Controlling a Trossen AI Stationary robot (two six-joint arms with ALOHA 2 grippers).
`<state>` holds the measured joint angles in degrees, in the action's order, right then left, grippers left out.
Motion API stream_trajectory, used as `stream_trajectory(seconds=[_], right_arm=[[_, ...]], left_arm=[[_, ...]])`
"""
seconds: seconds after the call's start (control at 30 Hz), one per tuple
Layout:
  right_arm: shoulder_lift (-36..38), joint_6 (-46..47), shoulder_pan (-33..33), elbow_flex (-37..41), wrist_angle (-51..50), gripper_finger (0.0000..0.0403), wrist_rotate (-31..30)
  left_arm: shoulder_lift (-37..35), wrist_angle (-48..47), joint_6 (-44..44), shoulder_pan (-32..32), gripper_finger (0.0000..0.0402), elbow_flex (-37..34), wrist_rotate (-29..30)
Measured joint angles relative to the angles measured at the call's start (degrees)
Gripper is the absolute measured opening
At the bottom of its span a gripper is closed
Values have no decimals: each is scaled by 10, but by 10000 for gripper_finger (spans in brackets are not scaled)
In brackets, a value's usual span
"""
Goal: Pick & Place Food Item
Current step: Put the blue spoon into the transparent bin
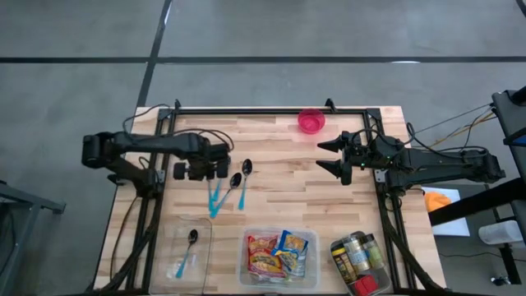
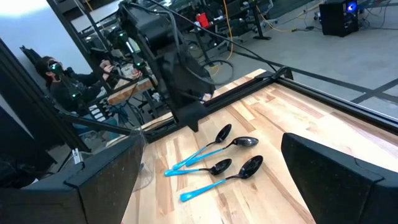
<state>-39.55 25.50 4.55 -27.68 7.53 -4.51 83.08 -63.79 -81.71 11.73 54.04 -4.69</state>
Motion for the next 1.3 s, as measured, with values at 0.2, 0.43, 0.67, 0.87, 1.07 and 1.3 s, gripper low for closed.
stream_trajectory(seconds=[0.2, 0.43, 0.67, 0.87, 1.07, 1.3], right_arm=[[0, 0, 0, 0, 0, 381, 0], [0, 0, 0, 0, 0, 381, 0], [0, 0, 0, 0, 0, 381, 0], [0, 0, 0, 0, 0, 381, 0], [0, 0, 0, 0, 0, 381, 0], [0, 0, 0, 0, 0, 381, 0]], left_arm=[[55, 43, 35, 0, 106, 0, 16], [85, 44, 9, 0, 106, -1, 15], [92, 91, -9, -2, 106, -36, 17], [69, 161, -15, -2, 106, -85, 6], [63, 191, -14, -2, 106, -111, 22], [57, 216, -12, -2, 101, -129, 22]])
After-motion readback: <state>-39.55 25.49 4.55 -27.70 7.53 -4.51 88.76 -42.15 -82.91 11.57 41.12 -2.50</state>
